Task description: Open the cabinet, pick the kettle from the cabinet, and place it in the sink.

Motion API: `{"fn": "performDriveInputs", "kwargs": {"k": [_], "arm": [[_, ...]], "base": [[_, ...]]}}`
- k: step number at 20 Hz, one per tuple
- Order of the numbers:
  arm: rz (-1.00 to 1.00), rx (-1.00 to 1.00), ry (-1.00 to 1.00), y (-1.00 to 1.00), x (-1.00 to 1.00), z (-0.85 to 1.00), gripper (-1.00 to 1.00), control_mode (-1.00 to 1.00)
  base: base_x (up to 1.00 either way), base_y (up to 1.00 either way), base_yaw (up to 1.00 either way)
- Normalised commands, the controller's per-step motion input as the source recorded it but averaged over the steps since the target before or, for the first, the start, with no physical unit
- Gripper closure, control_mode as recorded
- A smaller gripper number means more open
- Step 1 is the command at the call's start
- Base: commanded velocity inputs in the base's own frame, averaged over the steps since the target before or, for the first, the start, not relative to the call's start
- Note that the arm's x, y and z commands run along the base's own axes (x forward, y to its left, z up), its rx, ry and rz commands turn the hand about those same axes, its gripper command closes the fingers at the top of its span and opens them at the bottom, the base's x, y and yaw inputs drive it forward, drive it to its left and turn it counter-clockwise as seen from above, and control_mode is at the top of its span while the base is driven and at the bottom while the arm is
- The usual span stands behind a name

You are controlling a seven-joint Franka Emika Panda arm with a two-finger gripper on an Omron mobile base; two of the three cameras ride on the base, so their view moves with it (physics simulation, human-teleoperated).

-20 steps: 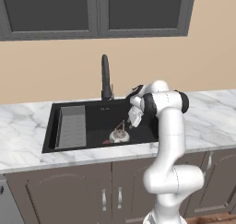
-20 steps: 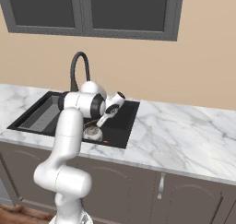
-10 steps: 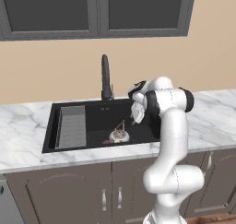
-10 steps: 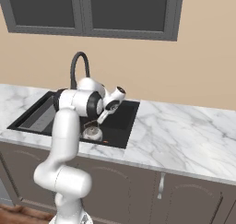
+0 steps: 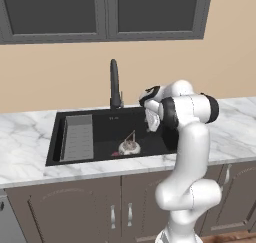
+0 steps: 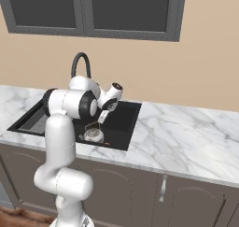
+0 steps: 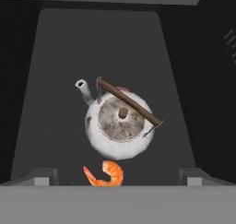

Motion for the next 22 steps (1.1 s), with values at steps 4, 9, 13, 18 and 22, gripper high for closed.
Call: {"fn": "performDriveInputs", "kwargs": {"k": [4,9,13,18,22], "arm": [[0.00,-0.06,-0.21,-0.11,-0.30,0.38,-1.00,-1.00],[0.00,-0.01,-0.14,-0.14,-0.28,0.37,-1.00,-1.00],[0.00,0.00,-0.10,-0.09,-0.25,0.44,-1.00,-1.00],[0.00,0.00,0.00,-0.05,-0.19,0.52,-1.00,-1.00],[0.00,0.00,0.00,-0.03,-0.23,0.51,-1.00,-1.00]], "base": [[0.00,0.00,0.00],[0.00,0.00,0.00],[0.00,0.00,0.00],[0.00,0.00,0.00],[0.00,0.00,0.00]]}}
